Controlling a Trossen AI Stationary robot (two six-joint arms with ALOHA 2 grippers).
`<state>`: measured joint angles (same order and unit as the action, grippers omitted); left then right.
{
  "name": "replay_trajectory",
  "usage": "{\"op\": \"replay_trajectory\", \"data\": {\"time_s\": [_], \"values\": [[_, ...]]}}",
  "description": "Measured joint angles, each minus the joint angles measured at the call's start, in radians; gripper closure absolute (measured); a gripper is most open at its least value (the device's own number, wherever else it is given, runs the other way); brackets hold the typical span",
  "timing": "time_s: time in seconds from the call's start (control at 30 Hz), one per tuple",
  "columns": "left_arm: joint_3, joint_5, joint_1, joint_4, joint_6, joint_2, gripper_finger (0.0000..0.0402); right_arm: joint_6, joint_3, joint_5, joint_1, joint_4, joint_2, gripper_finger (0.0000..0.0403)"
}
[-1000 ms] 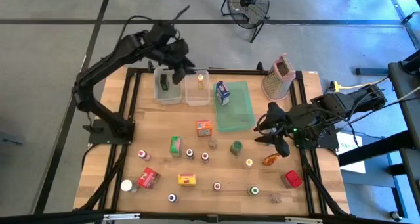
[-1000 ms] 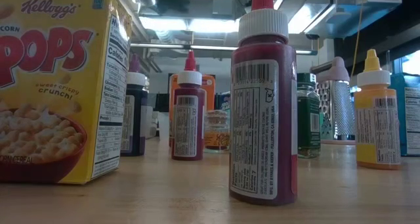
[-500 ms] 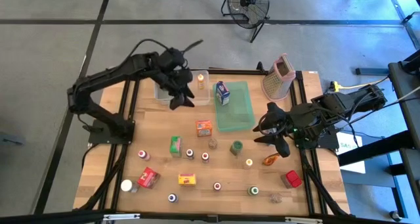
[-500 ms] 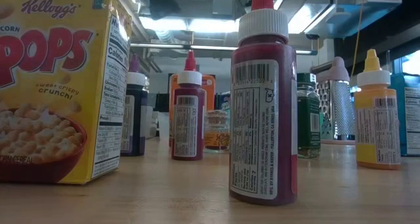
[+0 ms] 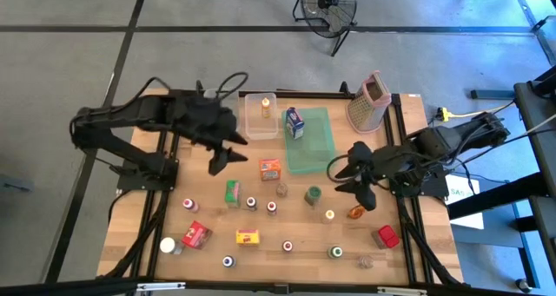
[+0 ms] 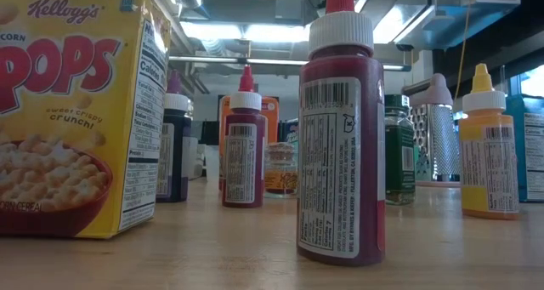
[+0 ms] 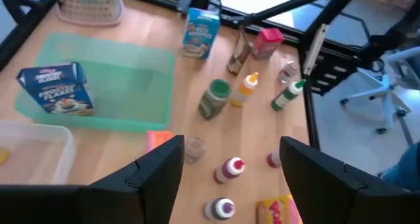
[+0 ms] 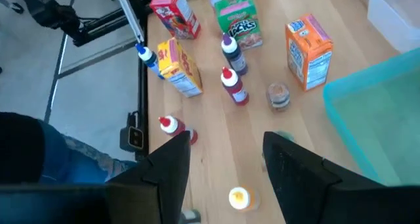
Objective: Pick & Place Kitchen Items
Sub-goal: Put the green spice bottle into the gray bin
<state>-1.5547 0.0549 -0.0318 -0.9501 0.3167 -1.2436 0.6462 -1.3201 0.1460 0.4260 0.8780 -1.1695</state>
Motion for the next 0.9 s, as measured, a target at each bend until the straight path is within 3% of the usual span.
{"op": "replay_trajectory", "data": {"time_s": [0.23, 0.5, 0.57, 0.73, 0.9], "values": [[0.000, -0.031, -0.162, -0.002, 0.014, 0.027, 0.0157, -0.026, 0.000, 0.047, 0.015, 0.033, -0.110, 0.0208], [0.000, -0.058, -0.260, -0.071, 0.131, 0.070, 0.0156, 0.005, 0.000, 0.127, 0.013, 0.037, -0.276, 0.0208], [0.000, -0.114, -0.296, -0.101, 0.178, 0.084, 0.0157, 0.019, 0.000, 0.145, 0.013, 0.038, -0.314, 0.0208], [0.000, -0.383, -0.421, -0.160, 0.256, 0.110, 0.0155, 0.067, 0.000, 0.150, 0.009, 0.040, -0.403, 0.0208], [0.000, -0.466, -0.532, -0.187, 0.267, 0.111, 0.0157, 0.215, 0.000, 0.144, -0.008, 0.055, -0.456, 0.0208]]}}
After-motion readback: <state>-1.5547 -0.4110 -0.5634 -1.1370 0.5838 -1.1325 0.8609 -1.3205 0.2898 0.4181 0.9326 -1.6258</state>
